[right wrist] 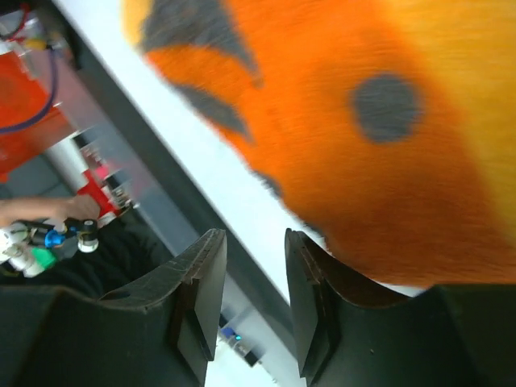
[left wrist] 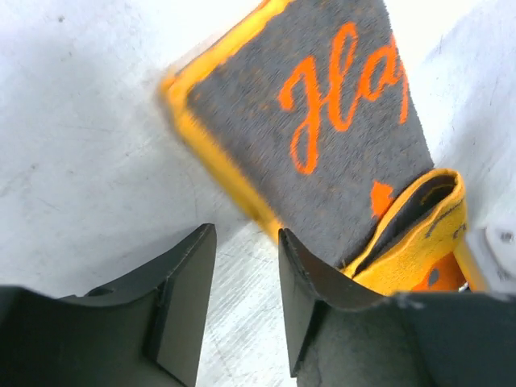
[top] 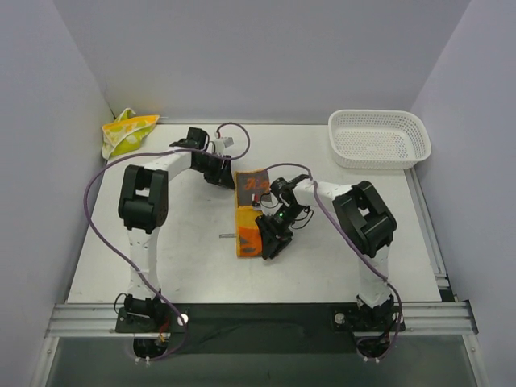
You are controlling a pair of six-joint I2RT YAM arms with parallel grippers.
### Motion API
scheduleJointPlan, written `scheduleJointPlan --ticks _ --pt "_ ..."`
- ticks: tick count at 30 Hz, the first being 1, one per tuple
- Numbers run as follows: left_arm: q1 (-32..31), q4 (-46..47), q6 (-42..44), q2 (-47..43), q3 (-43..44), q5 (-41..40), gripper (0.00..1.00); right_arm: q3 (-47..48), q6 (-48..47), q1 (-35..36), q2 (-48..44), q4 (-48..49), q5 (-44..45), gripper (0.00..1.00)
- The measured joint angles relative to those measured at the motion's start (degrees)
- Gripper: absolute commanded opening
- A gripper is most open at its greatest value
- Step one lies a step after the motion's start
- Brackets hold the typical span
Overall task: Roll the towels
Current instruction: Fold the towel, then roll the towel
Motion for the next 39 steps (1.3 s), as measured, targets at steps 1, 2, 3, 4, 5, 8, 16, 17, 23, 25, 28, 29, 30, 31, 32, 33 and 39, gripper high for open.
scheduleJointPlan --ticks 1,2,3,4,5,8,16,17,23,25,28,29,30,31,32,33,39 --pt "0.1 0.0 0.4 0.2 0.5 0.3 0.53 0.0 0.5 0.8 -0.2 0.1 -1.3 0.36" --pt "0.3 -0.3 0.8 0.2 0.5 0.7 0.54 0.0 1.0 0.9 -0.6 0.1 -2.4 0.36" --pt "0.6 -0.3 1.4 -0.4 -0.2 1.1 0.55 -0.1 1.6 0.4 -1.4 0.2 -3.1 0.36" --pt "1.0 -0.1 2.4 -1.8 -1.9 1.7 0.58 -0.2 2.2 -0.5 -2.6 0.6 -3.6 0.36" --pt "1.3 -0.1 3.2 -3.4 -3.7 2.0 0.59 -0.3 3.1 -2.0 -4.1 0.9 -3.9 0.36" --pt "2.5 1.0 6.7 -15.1 -15.7 2.3 0.63 0.2 5.5 -7.4 -9.8 2.4 -3.3 0.37" --pt "-5.4 9.9 22.3 -52.0 -39.8 -0.5 0.65 6.1 9.8 -9.0 -7.5 6.1 -1.4 0.40" --pt "-8.9 10.7 24.5 -53.5 -41.7 -2.1 0.65 6.5 9.9 -8.3 -6.0 6.1 -1.3 0.40" --pt "-28.4 11.0 34.4 -51.1 -48.6 -13.2 0.63 7.7 10.6 -5.3 2.6 7.8 -1.0 0.38" --pt "-32.1 10.8 36.4 -49.3 -49.0 -16.5 0.61 7.7 10.5 -5.2 4.2 8.1 -0.5 0.37" --pt "-36.5 11.1 39.0 -46.5 -49.0 -20.7 0.60 7.7 10.6 -5.2 5.3 8.5 0.1 0.36" --pt "-37.6 11.4 39.7 -45.7 -49.0 -21.9 0.59 7.7 10.6 -5.2 5.4 8.5 0.2 0.36" --pt "-38.7 11.8 40.3 -45.0 -49.1 -22.9 0.59 7.7 10.6 -5.2 5.4 8.5 0.2 0.36" --pt "-39.7 12.3 40.8 -44.2 -49.2 -23.9 0.57 7.7 10.6 -5.3 5.4 8.6 0.2 0.36" --pt "-40.5 12.8 41.2 -43.5 -49.3 -24.7 0.56 7.7 10.6 -5.3 5.4 8.6 0.2 0.36" --pt "-41.3 13.4 41.7 -42.8 -49.5 -25.4 0.55 7.7 10.7 -5.3 5.4 8.6 0.2 0.36" --pt "-43.2 18.6 42.8 -38.9 -50.8 -28.9 0.26 7.7 10.7 -5.3 5.4 8.7 0.4 0.35"
